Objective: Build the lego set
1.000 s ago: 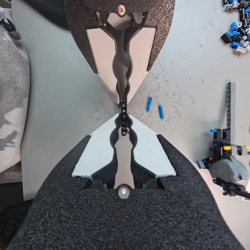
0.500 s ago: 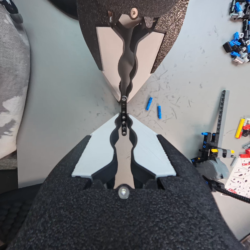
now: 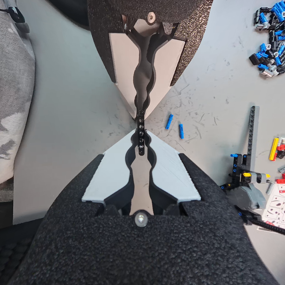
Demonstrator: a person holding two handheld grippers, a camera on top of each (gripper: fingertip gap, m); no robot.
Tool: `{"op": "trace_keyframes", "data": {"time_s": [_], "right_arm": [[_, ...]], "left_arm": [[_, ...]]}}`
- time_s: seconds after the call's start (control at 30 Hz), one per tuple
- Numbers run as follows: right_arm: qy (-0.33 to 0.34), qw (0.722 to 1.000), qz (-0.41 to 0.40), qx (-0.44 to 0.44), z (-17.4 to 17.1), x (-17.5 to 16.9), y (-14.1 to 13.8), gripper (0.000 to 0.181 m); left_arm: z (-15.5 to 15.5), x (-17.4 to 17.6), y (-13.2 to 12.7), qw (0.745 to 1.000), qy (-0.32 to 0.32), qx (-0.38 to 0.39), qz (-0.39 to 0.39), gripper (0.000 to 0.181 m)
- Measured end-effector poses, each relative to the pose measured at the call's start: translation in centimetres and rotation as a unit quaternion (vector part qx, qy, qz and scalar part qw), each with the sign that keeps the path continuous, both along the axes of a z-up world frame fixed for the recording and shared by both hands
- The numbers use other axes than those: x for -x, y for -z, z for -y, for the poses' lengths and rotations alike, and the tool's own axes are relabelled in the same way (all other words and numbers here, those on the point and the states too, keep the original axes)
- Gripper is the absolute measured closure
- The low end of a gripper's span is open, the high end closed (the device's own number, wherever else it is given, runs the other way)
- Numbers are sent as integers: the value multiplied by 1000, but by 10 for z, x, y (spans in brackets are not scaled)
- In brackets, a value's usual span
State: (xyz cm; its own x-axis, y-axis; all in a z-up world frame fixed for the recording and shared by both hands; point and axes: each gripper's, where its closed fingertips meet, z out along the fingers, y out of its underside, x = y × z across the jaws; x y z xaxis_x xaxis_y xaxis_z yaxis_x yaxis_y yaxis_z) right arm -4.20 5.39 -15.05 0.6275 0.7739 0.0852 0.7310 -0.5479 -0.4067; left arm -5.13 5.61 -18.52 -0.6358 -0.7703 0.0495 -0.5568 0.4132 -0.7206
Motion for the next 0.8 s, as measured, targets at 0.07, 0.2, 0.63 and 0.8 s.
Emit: {"op": "trace_keyframes", "data": {"time_s": [0.07,0.2,0.63,0.8], "right_arm": [[14,1000,-18,-7,0,0,0,174],[35,998,-40,-14,0,0,0,174],[12,1000,-20,4,-3,-1,0,174],[11,1000,-27,10,0,1,0,174]], "left_arm": [[0,0,0,1000,0,0,0,173],[0,0,0,1000,0,1,-1,174],[-4,2,-16,999,-3,44,22,172],[-4,3,-27,997,-4,63,42,171]]}}
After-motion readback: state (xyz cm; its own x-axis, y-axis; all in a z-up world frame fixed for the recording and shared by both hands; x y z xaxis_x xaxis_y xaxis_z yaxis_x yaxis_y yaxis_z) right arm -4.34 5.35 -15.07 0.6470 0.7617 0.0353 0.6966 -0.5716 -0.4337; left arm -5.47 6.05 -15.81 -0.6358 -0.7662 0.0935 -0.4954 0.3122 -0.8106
